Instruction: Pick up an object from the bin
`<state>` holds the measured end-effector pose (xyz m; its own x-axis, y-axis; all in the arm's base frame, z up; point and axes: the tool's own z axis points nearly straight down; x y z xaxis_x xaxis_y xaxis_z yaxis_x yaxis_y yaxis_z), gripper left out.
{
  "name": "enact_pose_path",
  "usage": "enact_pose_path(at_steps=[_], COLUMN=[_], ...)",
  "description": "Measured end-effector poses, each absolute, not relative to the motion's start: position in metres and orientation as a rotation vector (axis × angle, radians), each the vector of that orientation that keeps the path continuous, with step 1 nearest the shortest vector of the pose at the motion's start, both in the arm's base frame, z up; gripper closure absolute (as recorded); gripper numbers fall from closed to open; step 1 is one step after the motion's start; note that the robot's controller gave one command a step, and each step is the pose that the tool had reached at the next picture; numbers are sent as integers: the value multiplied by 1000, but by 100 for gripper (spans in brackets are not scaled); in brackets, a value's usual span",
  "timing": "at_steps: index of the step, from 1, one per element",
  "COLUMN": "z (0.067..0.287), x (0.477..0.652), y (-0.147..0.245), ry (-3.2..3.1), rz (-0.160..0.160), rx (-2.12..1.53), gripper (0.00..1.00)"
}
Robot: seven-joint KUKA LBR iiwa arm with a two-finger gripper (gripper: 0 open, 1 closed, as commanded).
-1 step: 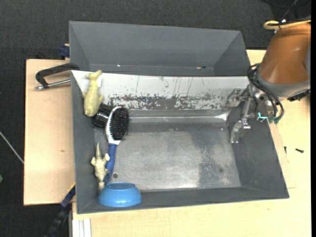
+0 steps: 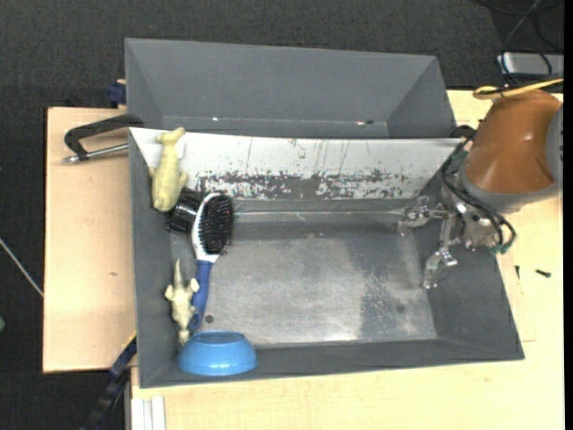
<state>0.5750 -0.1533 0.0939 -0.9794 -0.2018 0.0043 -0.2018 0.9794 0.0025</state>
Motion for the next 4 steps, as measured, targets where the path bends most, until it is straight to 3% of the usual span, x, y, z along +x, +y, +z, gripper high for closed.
enact_pose_path(at_steps=[1, 2, 3, 4], z=[99, 134, 246, 148], x=[582, 523, 584, 545], y=[-80, -61, -63, 21], ry=[-3130, -3129, -3159, -3120], rz=[-7, -4, 2, -5], rx=[285, 267, 99, -325], gripper=[0, 0, 0, 0])
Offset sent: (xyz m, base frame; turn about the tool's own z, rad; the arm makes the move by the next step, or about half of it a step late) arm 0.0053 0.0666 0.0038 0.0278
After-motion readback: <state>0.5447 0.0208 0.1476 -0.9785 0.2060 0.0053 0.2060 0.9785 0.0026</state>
